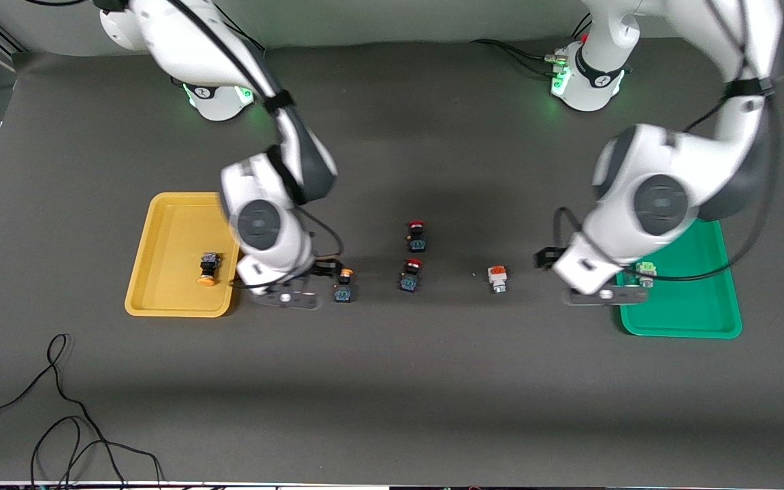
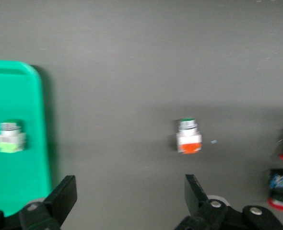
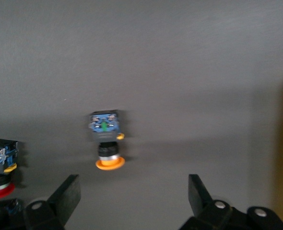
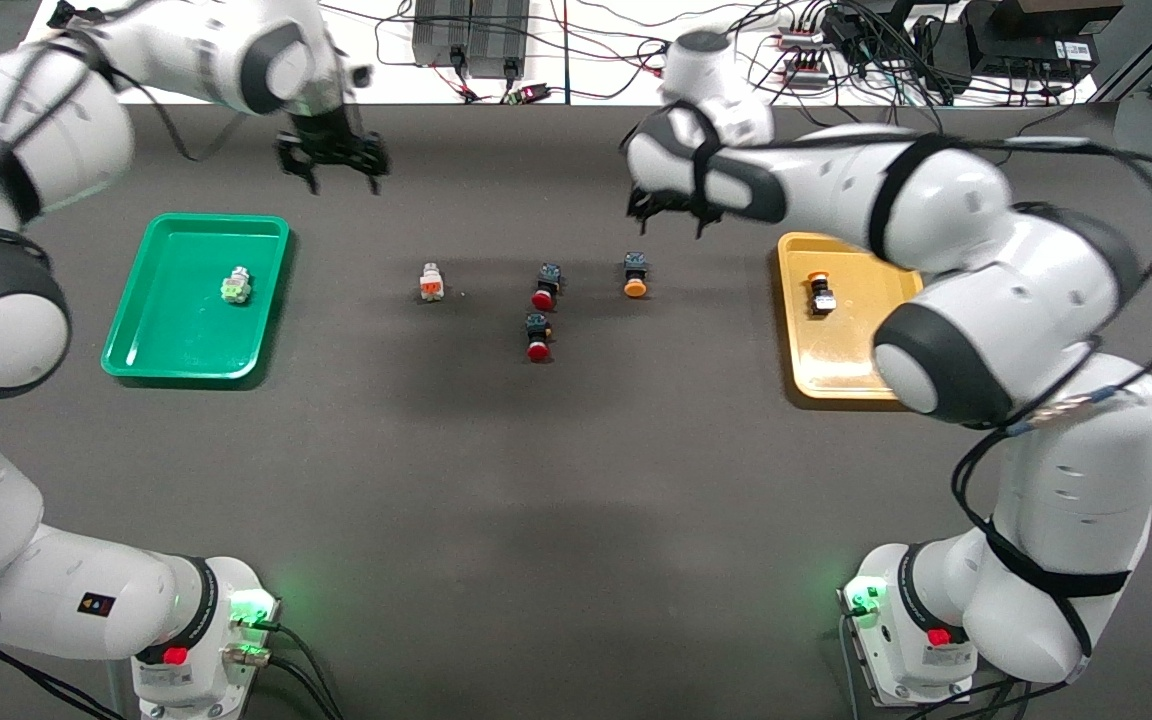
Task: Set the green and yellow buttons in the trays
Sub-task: 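Grasp second yellow button with right gripper while left gripper grasps orange-based button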
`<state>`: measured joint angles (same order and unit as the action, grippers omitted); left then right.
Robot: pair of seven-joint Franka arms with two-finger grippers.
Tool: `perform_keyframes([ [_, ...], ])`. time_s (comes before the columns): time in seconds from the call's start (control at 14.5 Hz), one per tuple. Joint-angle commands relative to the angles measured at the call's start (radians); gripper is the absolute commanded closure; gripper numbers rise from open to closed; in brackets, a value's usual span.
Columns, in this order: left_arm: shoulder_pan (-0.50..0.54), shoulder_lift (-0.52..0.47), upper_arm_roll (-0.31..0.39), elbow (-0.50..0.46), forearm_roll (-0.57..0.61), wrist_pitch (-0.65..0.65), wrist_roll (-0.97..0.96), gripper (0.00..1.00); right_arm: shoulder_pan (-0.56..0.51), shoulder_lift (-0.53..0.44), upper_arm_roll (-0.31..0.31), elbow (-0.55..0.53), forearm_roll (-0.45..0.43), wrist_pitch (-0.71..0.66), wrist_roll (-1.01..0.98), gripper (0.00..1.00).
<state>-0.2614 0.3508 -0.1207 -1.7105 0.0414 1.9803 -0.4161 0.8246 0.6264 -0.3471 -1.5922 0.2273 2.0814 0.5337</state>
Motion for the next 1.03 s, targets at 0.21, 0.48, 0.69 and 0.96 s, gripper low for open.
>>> perform_keyframes([
  [0.21,-0.143,0.094,0.019,-0.001,0.002,0.115,-0.190,0.00,0.016,0.128,0.005,0.043,0.060,0.129,0.025,0.04],
  [0.48,-0.144,0.198,0.023,-0.047,0.009,0.240,-0.204,0.00,0.022,0.177,0.008,0.043,0.060,0.199,0.034,0.04],
  [0.69,-0.142,0.211,0.026,-0.141,0.032,0.350,-0.207,0.03,0.034,0.205,0.008,0.041,0.061,0.246,0.034,0.13],
  [0.96,-0.151,0.223,0.024,-0.155,0.032,0.354,-0.253,0.49,0.027,0.205,0.008,0.041,0.063,0.247,0.035,0.99],
])
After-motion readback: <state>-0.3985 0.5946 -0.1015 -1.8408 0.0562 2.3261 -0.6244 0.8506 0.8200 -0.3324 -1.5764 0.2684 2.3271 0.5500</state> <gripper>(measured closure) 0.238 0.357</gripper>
